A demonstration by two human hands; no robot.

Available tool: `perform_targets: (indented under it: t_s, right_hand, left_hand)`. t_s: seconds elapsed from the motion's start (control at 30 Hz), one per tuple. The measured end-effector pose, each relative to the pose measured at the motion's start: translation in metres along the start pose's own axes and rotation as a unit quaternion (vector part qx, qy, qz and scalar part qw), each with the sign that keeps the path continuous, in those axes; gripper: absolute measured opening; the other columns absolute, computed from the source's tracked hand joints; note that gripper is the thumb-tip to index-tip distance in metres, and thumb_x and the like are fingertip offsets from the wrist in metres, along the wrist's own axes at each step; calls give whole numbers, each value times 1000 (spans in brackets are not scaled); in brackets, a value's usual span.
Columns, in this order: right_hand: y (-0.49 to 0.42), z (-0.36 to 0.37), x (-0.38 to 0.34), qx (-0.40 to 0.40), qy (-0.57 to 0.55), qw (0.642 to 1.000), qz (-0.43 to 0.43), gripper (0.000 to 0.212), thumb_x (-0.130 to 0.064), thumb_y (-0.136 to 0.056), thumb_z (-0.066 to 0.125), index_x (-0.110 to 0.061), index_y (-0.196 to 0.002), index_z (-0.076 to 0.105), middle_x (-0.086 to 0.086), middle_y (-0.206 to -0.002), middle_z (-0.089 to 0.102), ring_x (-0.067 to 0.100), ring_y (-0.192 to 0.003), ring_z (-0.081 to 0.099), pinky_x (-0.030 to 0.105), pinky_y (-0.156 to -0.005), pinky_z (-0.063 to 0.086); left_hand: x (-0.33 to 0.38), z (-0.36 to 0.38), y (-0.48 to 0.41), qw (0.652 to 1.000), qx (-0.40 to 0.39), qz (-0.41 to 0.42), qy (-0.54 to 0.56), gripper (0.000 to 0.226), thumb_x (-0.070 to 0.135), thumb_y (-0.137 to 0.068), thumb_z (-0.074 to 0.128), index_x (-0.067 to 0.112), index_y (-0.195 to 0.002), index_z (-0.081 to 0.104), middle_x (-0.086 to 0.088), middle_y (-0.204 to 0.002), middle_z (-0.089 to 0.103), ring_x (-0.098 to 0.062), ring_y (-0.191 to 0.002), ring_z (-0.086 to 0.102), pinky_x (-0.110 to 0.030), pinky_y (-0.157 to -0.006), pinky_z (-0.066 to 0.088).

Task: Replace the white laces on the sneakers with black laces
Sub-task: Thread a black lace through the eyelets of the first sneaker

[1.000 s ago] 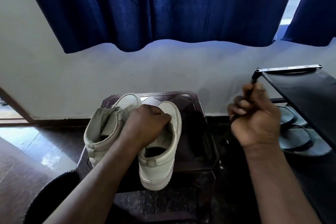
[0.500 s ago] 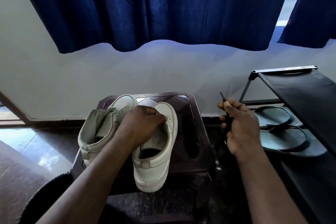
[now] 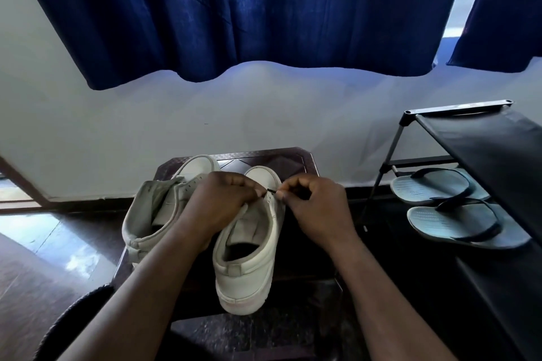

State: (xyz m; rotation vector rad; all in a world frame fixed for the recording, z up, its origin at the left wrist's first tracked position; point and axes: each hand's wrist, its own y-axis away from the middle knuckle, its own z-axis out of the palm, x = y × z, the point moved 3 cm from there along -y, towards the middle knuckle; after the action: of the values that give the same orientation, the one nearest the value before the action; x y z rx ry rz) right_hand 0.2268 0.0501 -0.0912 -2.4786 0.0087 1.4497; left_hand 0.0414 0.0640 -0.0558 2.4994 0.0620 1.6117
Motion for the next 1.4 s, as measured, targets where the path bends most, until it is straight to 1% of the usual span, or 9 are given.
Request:
perform_targets:
  t_s: [0.2, 0.3, 0.4, 0.53, 0.83, 1.03, 1.17, 1.27, 1.4]
  right_hand:
    - [-2, -6, 5, -18, 59, 998, 6, 16, -24, -86, 80, -31, -74, 73, -19, -75, 72, -3, -75, 65, 9, -67, 44]
    - [-4, -9, 5, -26, 81, 996, 4, 11, -24, -88, 77, -26, -77, 74, -16, -78, 72, 0, -76, 64, 20, -71, 49]
    - [-3, -12, 3, -49, 105, 993, -17, 12, -22, -90, 74, -24, -78, 71, -14, -80, 71, 3, -77, 63, 27, -75, 53]
    - [-4, -17, 5, -61, 126, 990, -22, 18, -25, -90, 72, -31, -74, 68, -17, -76, 68, 1, -73, 62, 24, -70, 50]
    - [-5, -14, 7, -51, 105, 993, -34, 11, -25, -89, 75, -28, -79, 74, -17, -76, 71, 2, -71, 63, 26, -70, 53]
    - [-3, -6, 10, -25, 39, 999, -28, 16, -16, -85, 83, -27, -78, 74, -19, -77, 73, -2, -76, 66, 14, -70, 49]
    - [-3, -9, 9, -46, -22, 999, -11, 20, -12, -84, 84, -26, -75, 74, -16, -79, 76, 0, -76, 69, 22, -76, 54]
    - [-1, -9, 5, -51, -37, 998, -12, 25, -9, -83, 84, -29, -72, 73, -14, -80, 77, 2, -77, 71, 23, -77, 55]
    - [-1, -9, 5, -46, -34, 998, -5, 21, -9, -84, 81, -27, -75, 76, -15, -80, 77, 3, -78, 71, 22, -77, 55]
  left_hand:
    - [-1, 5, -4, 998, -10, 46, -41, 13, 18, -88, 79, 28, -81, 84, -2, -84, 79, -13, -75, 66, -31, -77, 52]
    - [-1, 10, -3, 996, 3, 59, -64, 13, 19, -88, 79, 29, -81, 83, 9, -70, 74, 1, -59, 55, -21, -65, 44]
    - [-1, 10, -3, 995, 12, 64, -76, 12, 20, -87, 80, 29, -81, 83, 12, -63, 70, 0, -54, 51, -21, -60, 41]
    - [-1, 12, -2, 994, 15, 79, -81, 11, 20, -87, 81, 29, -82, 83, 13, -63, 70, 1, -56, 52, -17, -60, 42]
    - [4, 16, 3, 992, 9, 100, -75, 11, 12, -88, 80, 22, -86, 83, 17, -46, 54, 2, -43, 43, -8, -48, 32]
    - [6, 18, 2, 984, 29, 115, -136, 15, 14, -86, 78, 28, -82, 79, 15, -47, 49, -4, -45, 44, -14, -48, 34]
    - [9, 18, 5, 973, 49, 129, -183, 17, 14, -87, 74, 28, -78, 77, 18, -59, 64, 1, -57, 57, -11, -55, 40]
    - [10, 20, 6, 960, 54, 147, -231, 21, 13, -87, 69, 31, -78, 75, 12, -81, 72, -4, -77, 66, -28, -76, 54]
    - [12, 23, 6, 948, 55, 166, -265, 32, 13, -88, 64, 40, -71, 62, 10, -92, 64, -14, -87, 64, -35, -81, 52]
